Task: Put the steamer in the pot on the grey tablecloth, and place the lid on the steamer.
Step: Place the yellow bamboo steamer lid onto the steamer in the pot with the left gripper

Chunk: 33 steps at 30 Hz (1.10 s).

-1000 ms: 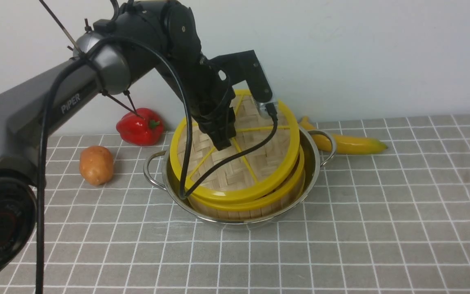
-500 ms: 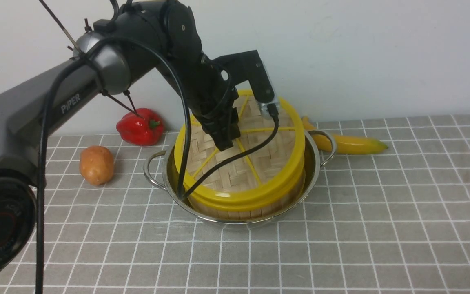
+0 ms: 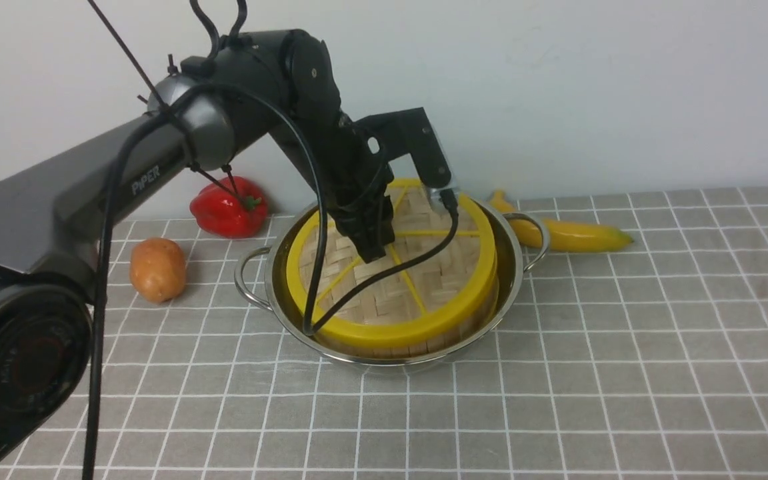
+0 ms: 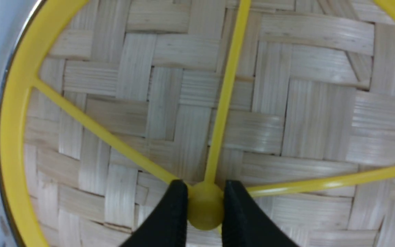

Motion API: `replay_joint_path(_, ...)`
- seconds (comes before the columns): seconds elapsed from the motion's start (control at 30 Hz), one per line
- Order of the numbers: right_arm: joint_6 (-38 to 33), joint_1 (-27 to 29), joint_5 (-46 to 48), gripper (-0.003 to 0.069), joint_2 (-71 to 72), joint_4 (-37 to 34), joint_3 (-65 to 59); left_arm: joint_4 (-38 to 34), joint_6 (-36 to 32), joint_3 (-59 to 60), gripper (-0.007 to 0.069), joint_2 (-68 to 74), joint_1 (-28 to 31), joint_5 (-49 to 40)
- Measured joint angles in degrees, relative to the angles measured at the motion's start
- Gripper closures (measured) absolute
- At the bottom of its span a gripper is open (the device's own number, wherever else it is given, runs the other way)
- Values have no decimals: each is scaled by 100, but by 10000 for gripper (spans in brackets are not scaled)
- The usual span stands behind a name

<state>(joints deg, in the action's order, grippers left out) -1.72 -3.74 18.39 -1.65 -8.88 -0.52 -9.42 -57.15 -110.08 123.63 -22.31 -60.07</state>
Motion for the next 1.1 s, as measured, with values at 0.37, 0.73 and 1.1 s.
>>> replay_joint_path(0.37, 0, 0, 0, 417, 0, 0, 0, 63, -42, -136, 508, 6, -11, -119)
replay_joint_path(0.73, 0, 0, 0, 417, 0, 0, 0, 98, -52, -153, 508, 6, -21, -231)
replay_joint_path(1.1, 0, 0, 0, 417, 0, 0, 0, 211, -67, -153, 508, -148, -21, -385)
